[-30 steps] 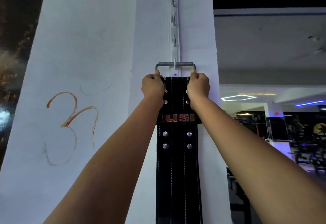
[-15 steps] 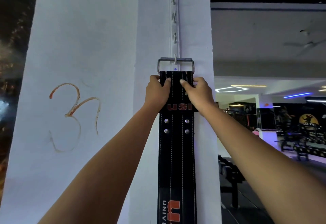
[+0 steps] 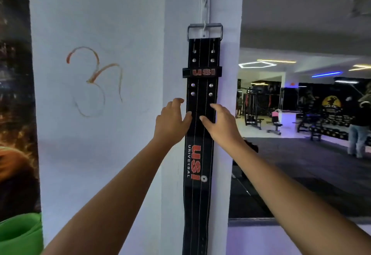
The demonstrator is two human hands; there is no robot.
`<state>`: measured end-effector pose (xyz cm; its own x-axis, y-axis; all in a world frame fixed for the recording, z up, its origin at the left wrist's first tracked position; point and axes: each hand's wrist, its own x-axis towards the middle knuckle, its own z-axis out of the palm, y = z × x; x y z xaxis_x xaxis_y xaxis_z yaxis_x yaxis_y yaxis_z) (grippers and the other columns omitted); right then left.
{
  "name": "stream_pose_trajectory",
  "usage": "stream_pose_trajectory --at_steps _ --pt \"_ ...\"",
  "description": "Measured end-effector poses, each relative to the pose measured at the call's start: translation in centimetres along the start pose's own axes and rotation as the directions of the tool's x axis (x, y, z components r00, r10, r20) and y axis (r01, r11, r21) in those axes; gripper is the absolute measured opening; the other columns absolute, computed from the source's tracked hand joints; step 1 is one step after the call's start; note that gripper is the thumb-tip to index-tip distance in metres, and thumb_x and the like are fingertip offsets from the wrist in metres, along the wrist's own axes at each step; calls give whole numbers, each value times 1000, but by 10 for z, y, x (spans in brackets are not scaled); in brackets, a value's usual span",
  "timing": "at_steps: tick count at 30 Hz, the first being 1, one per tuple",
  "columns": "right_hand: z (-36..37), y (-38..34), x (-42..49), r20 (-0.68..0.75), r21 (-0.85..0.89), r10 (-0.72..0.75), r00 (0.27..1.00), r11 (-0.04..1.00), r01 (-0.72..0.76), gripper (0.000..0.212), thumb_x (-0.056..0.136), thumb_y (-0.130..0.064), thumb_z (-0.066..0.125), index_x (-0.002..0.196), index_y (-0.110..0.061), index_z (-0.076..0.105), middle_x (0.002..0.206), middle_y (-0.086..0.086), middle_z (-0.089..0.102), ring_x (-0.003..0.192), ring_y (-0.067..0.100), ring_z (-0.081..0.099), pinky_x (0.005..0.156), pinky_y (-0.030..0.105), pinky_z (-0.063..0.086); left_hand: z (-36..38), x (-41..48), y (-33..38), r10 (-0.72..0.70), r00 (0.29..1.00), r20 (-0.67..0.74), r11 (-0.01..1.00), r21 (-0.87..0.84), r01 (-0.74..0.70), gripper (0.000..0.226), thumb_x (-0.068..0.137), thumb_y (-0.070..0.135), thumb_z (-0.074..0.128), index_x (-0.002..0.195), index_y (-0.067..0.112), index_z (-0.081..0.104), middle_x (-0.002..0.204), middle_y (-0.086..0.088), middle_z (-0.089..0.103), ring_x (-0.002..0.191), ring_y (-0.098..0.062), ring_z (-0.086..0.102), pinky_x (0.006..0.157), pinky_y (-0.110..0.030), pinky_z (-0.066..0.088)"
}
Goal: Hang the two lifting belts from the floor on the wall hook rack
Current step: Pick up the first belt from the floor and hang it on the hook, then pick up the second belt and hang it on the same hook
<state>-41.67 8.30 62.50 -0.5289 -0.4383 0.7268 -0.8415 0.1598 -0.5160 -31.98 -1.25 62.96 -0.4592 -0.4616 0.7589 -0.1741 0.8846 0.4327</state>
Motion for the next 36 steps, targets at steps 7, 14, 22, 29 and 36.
stream_pose_trajectory --at_steps 7,14,22,29,36 --pt "37 10 -125 206 61 136 969 987 -151 34 87 -21 60 119 -9 55 117 7 60 98 16 55 79 16 37 -3 -139 -47 -244 951 189 966 -42 256 38 92 29 52 126 12 50 127 -8 60 111 -26 58 97 -43 48" --pt "81 30 -220 451 53 254 855 949 -310 36 87 -22 61 119 -8 56 119 12 62 104 23 59 80 23 41 10 -244 -79 -494 820 291 844 -69 532 34 93 27 51 122 11 54 118 -9 63 96 -20 60 78 -27 47" --pt "143 63 -312 716 -10 349 604 871 -491 30 84 -21 64 111 -8 61 109 13 67 101 25 61 78 22 39 26 -356 -127 -801 526 285 552 15 834 29 91 20 53 115 6 59 110 -11 66 100 -24 60 76 -22 36" --pt "224 92 -393 861 -189 430 272 766 -614 32 81 -21 65 109 -5 62 103 11 66 87 23 59 83 34 49 38 -460 -188 -952 141 271 156 36 987 28 89 19 53 113 7 61 108 -15 67 91 -30 60 74 -30 43" --pt "327 118 -445 846 -332 529 67 621 -710 26 79 -18 68 102 -7 62 93 9 61 85 26 59 87 41 50 58 -528 -270 -950 -140 278 -152 -23 988 23 91 21 50 106 5 60 80 -4 56 79 -22 54 71 -29 41"
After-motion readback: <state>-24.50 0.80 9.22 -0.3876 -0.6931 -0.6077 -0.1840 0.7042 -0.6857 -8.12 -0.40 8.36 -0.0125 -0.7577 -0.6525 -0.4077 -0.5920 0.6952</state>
